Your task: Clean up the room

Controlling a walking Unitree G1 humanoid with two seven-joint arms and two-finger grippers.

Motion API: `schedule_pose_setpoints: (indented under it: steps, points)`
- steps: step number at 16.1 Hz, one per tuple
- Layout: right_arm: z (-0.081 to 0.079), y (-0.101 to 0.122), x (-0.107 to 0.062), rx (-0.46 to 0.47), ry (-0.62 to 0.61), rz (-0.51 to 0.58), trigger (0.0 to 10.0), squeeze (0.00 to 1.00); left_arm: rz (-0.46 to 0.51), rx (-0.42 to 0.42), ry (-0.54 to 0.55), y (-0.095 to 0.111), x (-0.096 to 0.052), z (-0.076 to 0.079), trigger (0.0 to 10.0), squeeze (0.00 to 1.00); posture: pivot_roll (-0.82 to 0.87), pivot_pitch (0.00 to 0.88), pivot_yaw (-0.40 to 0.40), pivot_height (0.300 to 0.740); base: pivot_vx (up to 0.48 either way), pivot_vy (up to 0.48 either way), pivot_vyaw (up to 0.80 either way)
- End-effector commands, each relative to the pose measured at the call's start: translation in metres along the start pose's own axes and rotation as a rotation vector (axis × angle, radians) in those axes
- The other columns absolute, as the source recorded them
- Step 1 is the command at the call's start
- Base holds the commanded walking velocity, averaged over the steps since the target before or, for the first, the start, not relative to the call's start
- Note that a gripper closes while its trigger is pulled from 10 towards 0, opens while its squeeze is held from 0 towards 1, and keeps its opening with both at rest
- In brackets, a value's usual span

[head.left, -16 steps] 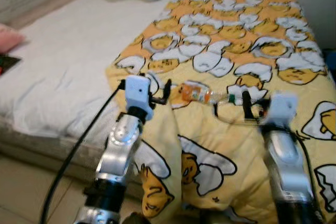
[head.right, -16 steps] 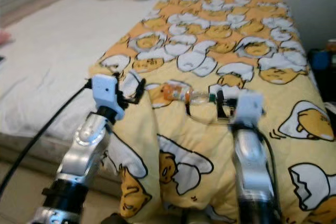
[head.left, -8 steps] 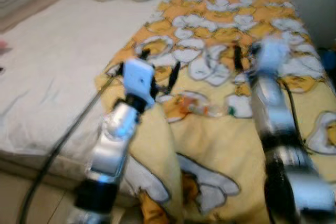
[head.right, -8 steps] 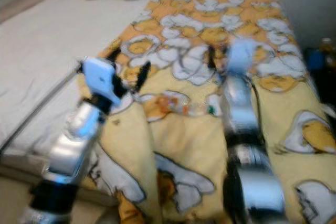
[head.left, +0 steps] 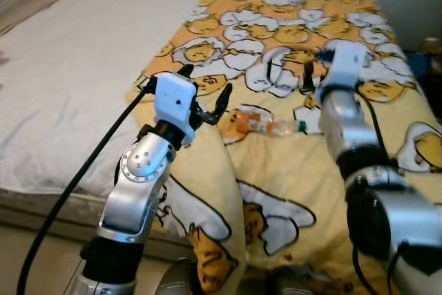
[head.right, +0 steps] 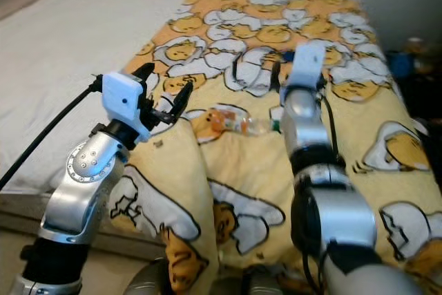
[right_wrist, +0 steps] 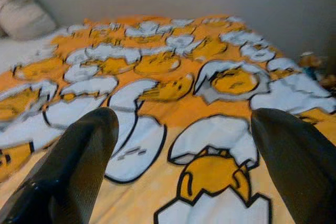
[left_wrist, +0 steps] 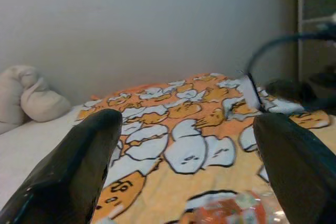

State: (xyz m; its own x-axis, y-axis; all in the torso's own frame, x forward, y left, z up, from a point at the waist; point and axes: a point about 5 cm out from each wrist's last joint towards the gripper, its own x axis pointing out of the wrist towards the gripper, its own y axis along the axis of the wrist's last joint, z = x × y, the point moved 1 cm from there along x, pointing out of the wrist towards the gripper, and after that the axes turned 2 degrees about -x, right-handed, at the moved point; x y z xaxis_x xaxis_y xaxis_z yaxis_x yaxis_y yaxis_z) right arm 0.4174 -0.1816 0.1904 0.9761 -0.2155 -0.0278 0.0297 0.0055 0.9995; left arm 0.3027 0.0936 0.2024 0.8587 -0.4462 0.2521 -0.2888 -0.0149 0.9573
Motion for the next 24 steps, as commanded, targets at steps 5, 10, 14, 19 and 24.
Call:
schedule_pose_setpoints:
  steps: [5, 10, 14, 19, 24]
  points:
    - [-0.004, 0.021, 0.010, -0.220, 0.129, -0.039, 10.0, 0.05, -0.033, -0.025, -0.015, 0.003, -0.014, 0.008, 10.0, 0.00, -0.03, 0.140, 0.039, 0.697, 0.000, 0.000, 0.00]
    - [0.000, 0.034, 0.014, -0.245, 0.186, -0.053, 10.0, 0.07, -0.043, -0.103, 0.007, 0.007, -0.028, 0.012, 10.0, 0.00, 0.00, 0.223, 0.003, 0.697, 0.000, 0.000, 0.00]
    - [-0.025, 0.041, 0.012, -0.272, 0.240, -0.035, 10.0, 0.07, -0.072, -0.139, 0.014, 0.010, -0.041, 0.018, 10.0, 0.00, 0.05, 0.277, 0.001, 0.697, 0.000, 0.000, 0.00]
    - [-0.042, 0.022, 0.006, -0.018, 0.256, -0.127, 10.0, 0.07, -0.104, -0.148, 0.026, 0.014, -0.055, 0.022, 10.0, 0.00, 0.12, 0.313, 0.004, 0.697, 0.000, 0.000, 0.00]
    - [-0.067, -0.006, -0.006, 0.011, 0.331, -0.190, 10.0, 0.08, -0.166, -0.089, 0.064, 0.019, -0.075, 0.012, 10.0, 0.00, 0.24, 0.376, 0.022, 0.697, 0.000, 0.000, 0.00]
